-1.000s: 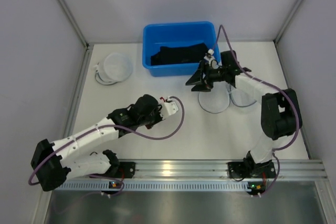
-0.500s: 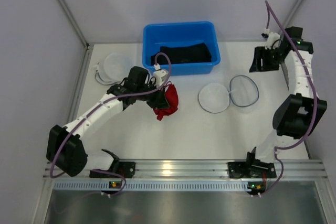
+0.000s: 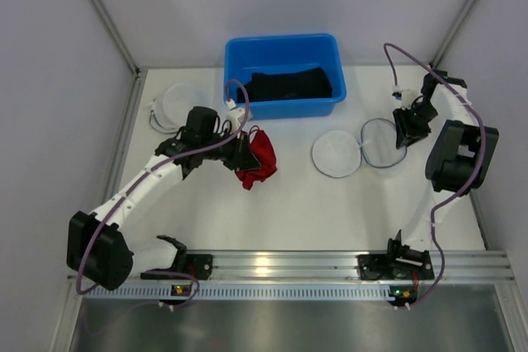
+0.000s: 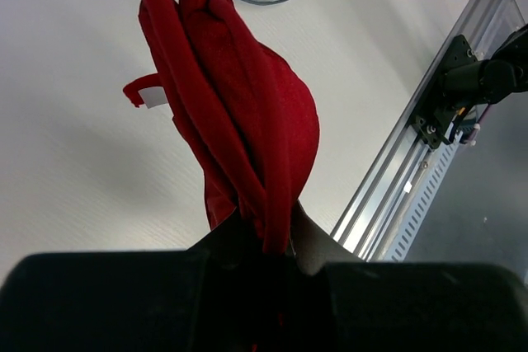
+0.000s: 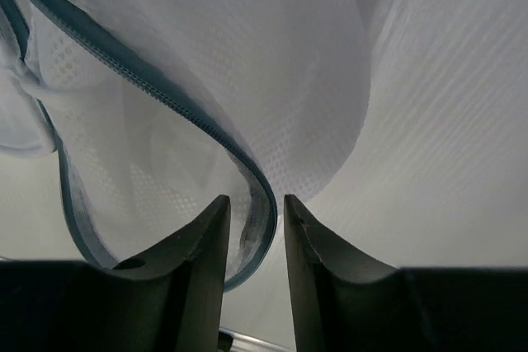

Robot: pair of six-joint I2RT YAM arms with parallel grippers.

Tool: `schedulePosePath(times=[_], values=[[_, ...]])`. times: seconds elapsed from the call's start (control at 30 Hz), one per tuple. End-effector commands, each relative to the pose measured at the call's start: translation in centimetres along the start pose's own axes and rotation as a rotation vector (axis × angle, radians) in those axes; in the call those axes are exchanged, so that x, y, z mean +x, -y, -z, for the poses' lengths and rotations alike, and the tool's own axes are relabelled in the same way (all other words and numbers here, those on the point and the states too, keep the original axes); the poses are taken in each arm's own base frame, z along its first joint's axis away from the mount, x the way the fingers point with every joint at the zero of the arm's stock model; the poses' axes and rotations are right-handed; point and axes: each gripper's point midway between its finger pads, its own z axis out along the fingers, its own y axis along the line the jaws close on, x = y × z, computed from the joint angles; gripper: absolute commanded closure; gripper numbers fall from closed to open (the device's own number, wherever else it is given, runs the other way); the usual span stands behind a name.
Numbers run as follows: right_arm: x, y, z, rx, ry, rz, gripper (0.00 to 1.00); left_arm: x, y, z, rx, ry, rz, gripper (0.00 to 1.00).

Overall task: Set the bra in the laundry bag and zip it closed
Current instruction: Pick up the bra from the center of the board, then move the laundry bag to the center of the board, then place the bra in the laundry bag.

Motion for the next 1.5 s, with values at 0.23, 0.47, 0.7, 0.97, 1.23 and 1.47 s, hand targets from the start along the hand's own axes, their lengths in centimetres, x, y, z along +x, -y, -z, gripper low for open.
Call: schedulePosePath(times=[0.23,0.47,0.7,0.97,1.23,1.47], values=[[-1.4,-9.5,-0.1,-0.203,0.064,0.138,0.99,-1.4,1.5,1.3,0.090,0.102,0.063,1.00],[-0.7,-22.8,-1.3,-0.448,0.070,0.239,1.00,-2.3,3.2,2.0,0.165,0.142,0.133,1.00],[-0.9,-29.4,1.3,-0.603,0.157,0.273,1.00,-4.1,5.0,0.4,0.326,0.223,0.268,1.00],[2.2,-27.7,2.3,-0.503,0.158,0.321,1.00,-5.9,7.4,-4.4,0.383,0.176,0.218,1.00],[3.4,-27.1,2.4,-0.487,0.178,0.311,1.00,-6.0,6.1,-11.4,0.304,0.144,0.269,1.00],[2.4,-27.2,2.6,-0.487,0.214,0.301,1.00,-4.1,4.3,-18.0,0.205,0.088,0.324,1.00]])
